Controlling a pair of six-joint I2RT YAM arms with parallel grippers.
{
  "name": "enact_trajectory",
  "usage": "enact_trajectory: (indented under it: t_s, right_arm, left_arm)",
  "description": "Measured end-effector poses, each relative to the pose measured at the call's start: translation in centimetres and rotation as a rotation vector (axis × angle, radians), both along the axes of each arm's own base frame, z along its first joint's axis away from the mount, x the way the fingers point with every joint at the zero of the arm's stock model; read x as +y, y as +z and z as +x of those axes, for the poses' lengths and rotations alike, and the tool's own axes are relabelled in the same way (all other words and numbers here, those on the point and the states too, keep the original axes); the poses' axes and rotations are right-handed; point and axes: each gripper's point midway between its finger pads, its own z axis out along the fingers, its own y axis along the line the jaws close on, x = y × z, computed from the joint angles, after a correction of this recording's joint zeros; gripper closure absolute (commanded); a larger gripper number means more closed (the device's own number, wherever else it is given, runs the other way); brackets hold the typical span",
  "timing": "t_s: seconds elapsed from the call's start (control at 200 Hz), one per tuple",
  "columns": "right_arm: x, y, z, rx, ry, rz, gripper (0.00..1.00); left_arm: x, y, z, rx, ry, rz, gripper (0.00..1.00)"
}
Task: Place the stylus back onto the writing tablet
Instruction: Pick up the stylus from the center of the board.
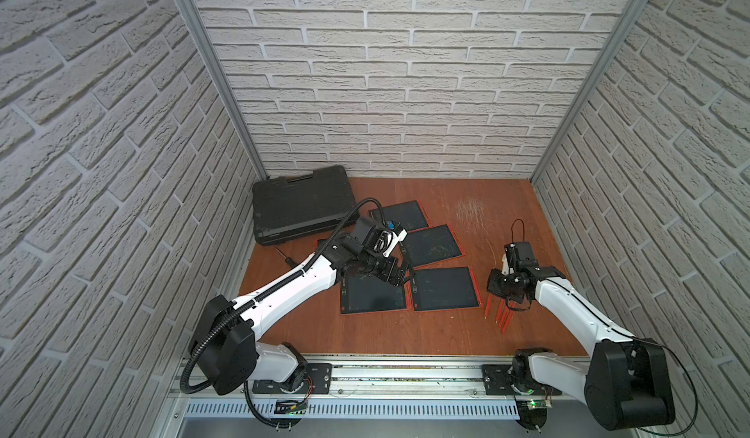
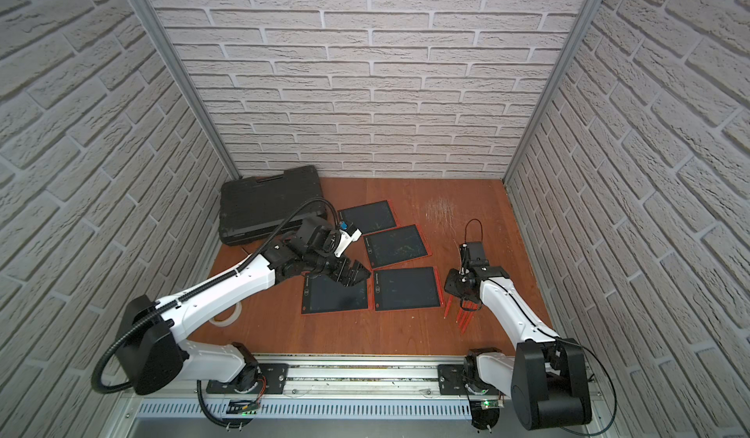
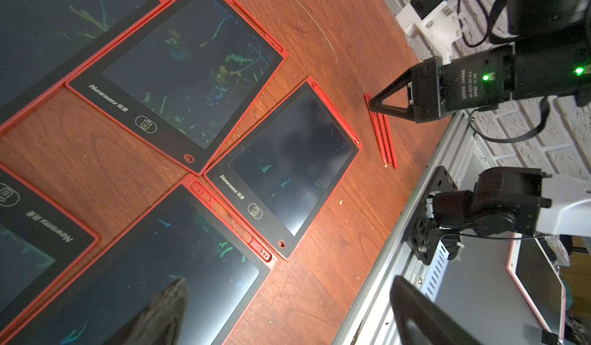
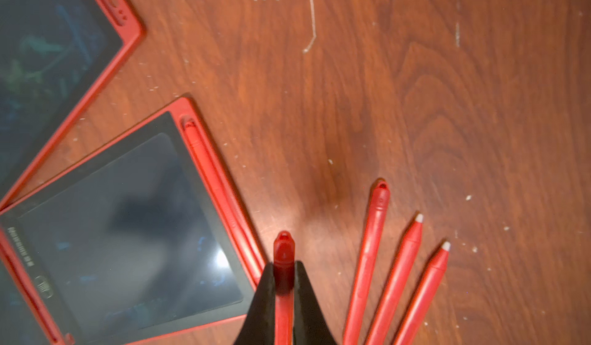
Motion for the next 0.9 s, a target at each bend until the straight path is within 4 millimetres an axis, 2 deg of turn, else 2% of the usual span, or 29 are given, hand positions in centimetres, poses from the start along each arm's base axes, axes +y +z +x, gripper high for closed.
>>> enact_trajectory:
  t_s: [0.28,0.43,0.58,0.9]
  right_arm:
    - [3.5,4.2,2.2,-0.128,0.08,0.065,0.89]
    - [6.1,6.5,3.2,-0.194,0.146,0.097,0.89]
    - [8.5,8.5,4.1,-0.255,0.205,0.149,0.89]
    - [13.0,13.6,6.3,-0.386,0.298,0.293,0.89]
  left_arm:
    - [-0.5,-0.6,0.3,0.038,0.016,-0.006,0.1]
    - [-2.1,-0.8,0.7,0.09,-0.005,-0.031,0.14]
    - [-3.8,-0.7,1.2,0.126,-0.03,-0.074,0.14]
    - [-5.4,0.6,1.4,0.178,-0.065,-0.178,0.16]
